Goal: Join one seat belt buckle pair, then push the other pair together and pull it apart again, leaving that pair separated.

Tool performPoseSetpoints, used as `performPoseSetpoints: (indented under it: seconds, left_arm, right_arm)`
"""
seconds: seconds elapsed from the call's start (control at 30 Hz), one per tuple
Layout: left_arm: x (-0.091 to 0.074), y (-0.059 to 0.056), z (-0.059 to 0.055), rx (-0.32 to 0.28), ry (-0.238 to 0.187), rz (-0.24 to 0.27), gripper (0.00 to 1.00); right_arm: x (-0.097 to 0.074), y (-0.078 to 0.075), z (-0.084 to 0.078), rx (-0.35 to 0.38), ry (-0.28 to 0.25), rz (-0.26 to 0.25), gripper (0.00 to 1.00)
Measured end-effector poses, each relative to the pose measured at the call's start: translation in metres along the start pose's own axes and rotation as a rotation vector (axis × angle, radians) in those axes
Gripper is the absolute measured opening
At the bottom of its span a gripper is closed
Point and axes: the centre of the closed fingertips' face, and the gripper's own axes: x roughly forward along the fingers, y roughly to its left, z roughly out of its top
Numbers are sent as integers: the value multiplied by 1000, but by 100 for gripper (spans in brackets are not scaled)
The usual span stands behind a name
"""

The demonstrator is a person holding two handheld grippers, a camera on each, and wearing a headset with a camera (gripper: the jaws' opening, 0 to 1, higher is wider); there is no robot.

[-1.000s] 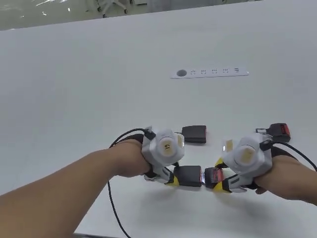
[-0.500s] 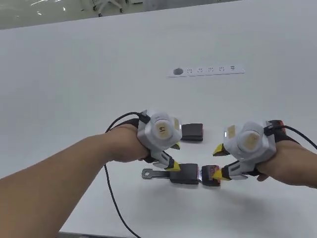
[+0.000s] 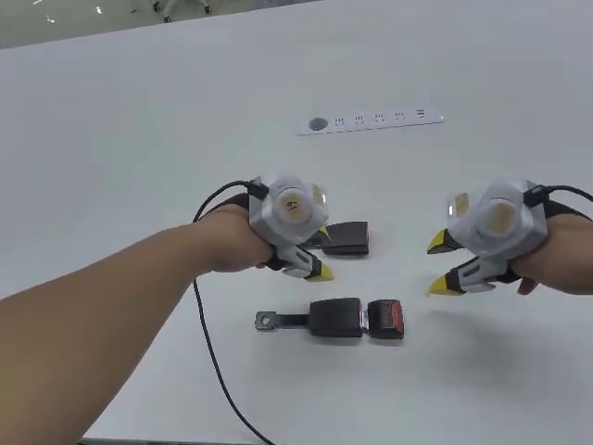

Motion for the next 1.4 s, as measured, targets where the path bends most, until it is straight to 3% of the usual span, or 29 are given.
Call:
performPoseSetpoints:
  seconds: [0.17,0.3,0.43,0.63,0.73,0.93,1.2,1.4]
  left_arm:
    - [5,20,4,1,0,14,38]
    - [9,30,12,17,10,13,39]
    - [14,36,19,46,10,5,39]
    - [23,36,15,55,27,-24,39]
    - [28,33,9,80,46,-54,39]
    - [33,35,0,76,59,-76,38]
    - [39,36,-5,89,70,-120,31]
    - [39,35,-5,99,68,-117,30]
  right_arm:
    - [-10,-21,-20,-20,26,-24,33]
    - [-18,-40,-39,-18,61,-40,33]
    - [-24,-54,-55,-13,83,-46,34]
    - [-35,-76,-75,16,103,-66,35]
    - [-35,-81,-87,29,125,-58,36]
    - [-30,-87,-103,32,158,-30,36]
    - [-22,-87,-106,32,162,13,33]
    - [-20,-87,-108,27,147,29,31]
